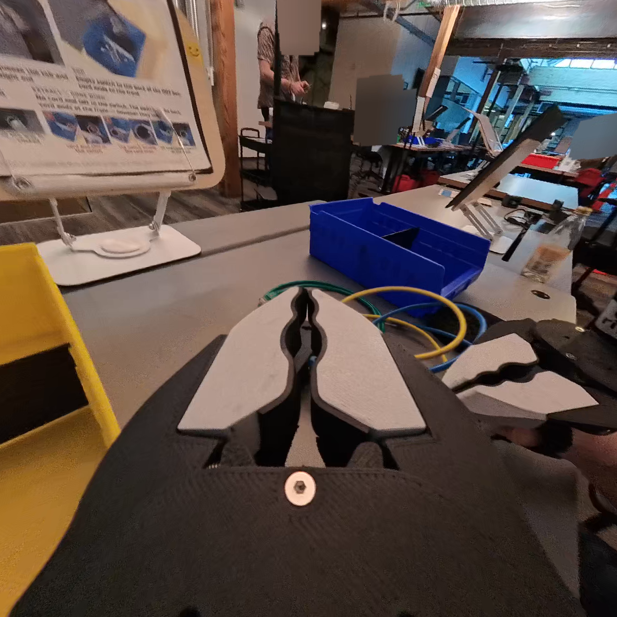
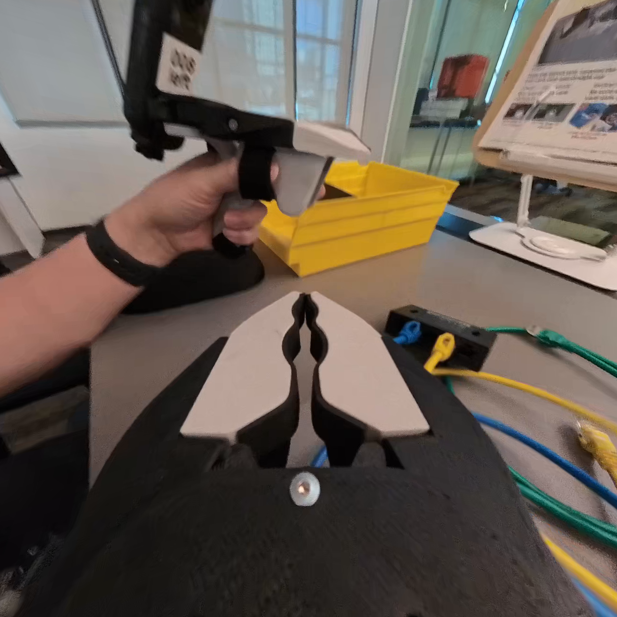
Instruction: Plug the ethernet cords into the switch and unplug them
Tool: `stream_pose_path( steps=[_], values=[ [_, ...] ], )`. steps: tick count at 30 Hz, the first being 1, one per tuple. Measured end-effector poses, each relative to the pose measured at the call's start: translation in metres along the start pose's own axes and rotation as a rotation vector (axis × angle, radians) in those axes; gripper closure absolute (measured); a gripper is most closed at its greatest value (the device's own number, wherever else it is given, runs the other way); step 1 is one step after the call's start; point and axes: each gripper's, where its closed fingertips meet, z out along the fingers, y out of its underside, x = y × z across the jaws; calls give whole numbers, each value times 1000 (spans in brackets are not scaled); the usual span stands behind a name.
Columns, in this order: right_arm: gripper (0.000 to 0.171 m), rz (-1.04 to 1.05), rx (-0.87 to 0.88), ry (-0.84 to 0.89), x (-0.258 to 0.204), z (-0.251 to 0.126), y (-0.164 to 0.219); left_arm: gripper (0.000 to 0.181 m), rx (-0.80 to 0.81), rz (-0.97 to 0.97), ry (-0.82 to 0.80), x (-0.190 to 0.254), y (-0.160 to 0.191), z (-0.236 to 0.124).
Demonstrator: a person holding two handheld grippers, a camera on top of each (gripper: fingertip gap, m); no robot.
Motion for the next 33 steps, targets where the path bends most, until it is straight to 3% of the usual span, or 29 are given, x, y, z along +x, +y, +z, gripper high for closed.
stream_pose_path(
  steps=[4, 9, 11, 14, 18, 26, 30, 33],
  values=[
    [170, -53, -85, 34, 4, -1, 11, 177, -60, 29, 7, 2, 18, 8],
    [170, -68, -100, -21, -8, -13, 15, 136, -355, 261, -90, -4, 74, 30],
    [170, -54, -50, -22, -8, -30, 2, 128, -454, 377, -115, -5, 90, 46],
    [170, -18, 52, 47, 12, -60, -22, 121, -627, 407, -24, 5, 114, 76],
    [167, 53, 112, 85, 36, -87, -31, 105, -903, 405, 119, 5, 142, 92],
    [163, 49, 11, 132, 63, -98, -17, 120, -1136, 506, 150, -22, 149, 80],
    [162, -1, -31, 169, 70, -106, -13, 125, -1377, 571, 110, -37, 152, 33],
    [162, -12, -71, 219, 83, -110, -6, 125, -1423, 603, 126, -40, 154, 15]
  ],
)
